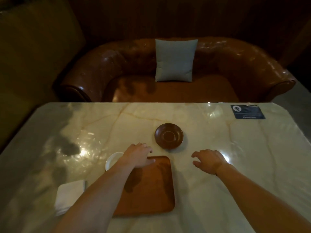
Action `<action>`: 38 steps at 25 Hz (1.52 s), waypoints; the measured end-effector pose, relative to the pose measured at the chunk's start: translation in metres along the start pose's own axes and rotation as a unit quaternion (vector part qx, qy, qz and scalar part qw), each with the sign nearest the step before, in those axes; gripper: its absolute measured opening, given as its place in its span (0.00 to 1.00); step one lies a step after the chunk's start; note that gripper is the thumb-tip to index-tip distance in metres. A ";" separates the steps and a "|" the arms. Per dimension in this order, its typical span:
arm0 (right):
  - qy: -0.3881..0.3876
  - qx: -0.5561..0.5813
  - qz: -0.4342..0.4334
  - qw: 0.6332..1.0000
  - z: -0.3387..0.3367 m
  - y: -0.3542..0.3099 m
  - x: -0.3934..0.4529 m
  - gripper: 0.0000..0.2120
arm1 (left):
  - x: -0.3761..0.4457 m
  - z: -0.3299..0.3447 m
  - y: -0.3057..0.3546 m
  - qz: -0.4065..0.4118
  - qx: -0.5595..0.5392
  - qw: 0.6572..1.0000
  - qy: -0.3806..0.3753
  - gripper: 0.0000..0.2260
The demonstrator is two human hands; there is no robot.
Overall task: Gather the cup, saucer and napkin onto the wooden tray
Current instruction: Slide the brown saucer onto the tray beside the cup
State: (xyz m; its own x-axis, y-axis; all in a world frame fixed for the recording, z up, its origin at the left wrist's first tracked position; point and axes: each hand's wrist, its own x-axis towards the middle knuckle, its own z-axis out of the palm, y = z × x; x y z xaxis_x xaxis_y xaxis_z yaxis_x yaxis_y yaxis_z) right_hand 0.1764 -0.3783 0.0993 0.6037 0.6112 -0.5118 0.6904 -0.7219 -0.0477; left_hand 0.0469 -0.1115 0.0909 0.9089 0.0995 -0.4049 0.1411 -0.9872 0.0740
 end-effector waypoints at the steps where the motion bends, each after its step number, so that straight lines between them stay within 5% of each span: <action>1: 0.004 -0.001 -0.001 1.000 0.001 0.004 0.003 0.21 | 0.002 0.002 0.001 -0.002 0.002 1.000 0.009 0.25; 12: 0.109 0.029 0.004 0.994 0.018 0.019 0.047 0.29 | 0.036 0.037 -0.014 -0.024 0.002 0.990 0.139 0.31; 38: 0.003 0.147 0.071 0.986 0.058 0.017 0.152 0.62 | 0.136 0.084 -0.048 -0.087 -0.145 0.986 0.009 0.56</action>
State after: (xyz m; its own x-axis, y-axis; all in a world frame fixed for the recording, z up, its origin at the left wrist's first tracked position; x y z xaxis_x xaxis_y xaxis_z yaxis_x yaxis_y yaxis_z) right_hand 0.2571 -0.3165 -0.0287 0.6894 0.4978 -0.5262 0.4528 -0.8632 -0.2234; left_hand 0.1306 -0.0606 -0.0441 0.8677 0.2683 -0.4184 0.3984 -0.8787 0.2628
